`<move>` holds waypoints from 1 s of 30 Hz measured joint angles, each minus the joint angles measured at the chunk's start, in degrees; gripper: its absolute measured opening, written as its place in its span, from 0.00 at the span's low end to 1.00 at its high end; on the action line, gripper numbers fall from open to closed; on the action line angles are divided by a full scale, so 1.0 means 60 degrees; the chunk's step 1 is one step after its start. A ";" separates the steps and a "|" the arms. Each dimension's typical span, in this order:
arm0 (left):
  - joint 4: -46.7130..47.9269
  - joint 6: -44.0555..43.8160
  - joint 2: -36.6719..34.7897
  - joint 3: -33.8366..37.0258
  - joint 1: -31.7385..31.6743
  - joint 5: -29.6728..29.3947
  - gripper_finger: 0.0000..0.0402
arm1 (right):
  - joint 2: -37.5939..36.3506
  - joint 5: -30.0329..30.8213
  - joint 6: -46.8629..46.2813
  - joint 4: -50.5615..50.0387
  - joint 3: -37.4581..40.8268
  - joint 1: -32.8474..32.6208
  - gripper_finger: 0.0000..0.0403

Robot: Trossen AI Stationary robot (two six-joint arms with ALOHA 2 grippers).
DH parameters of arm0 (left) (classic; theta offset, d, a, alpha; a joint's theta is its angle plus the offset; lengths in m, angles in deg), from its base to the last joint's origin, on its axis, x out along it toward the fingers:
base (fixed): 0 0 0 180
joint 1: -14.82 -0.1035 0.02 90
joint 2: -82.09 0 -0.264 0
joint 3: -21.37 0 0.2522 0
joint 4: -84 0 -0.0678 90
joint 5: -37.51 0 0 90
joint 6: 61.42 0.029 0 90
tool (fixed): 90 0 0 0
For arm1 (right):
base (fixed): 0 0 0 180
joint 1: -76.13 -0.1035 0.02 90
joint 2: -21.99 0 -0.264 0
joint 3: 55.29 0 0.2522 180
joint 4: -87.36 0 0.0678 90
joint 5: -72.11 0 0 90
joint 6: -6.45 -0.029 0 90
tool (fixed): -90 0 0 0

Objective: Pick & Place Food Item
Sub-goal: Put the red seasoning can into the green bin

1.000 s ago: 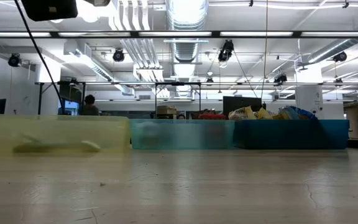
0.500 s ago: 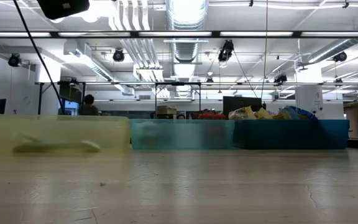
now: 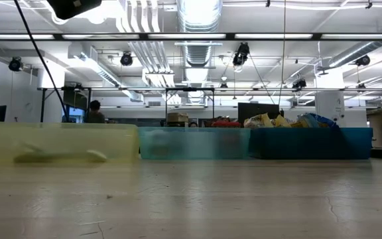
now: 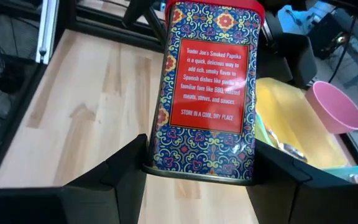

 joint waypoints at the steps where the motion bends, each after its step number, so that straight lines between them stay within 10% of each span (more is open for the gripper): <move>1: 0.0006 0.0000 0.0000 0.0003 0.0000 0.0000 0.99 | -0.0010 -0.0003 -0.0125 -0.0035 0.0000 -0.0013 0.53; 30: -0.1096 0.0887 0.0018 0.0146 -0.0018 -0.0354 0.99 | -0.1567 -0.0483 -0.2905 -0.1454 0.1061 -0.1126 0.53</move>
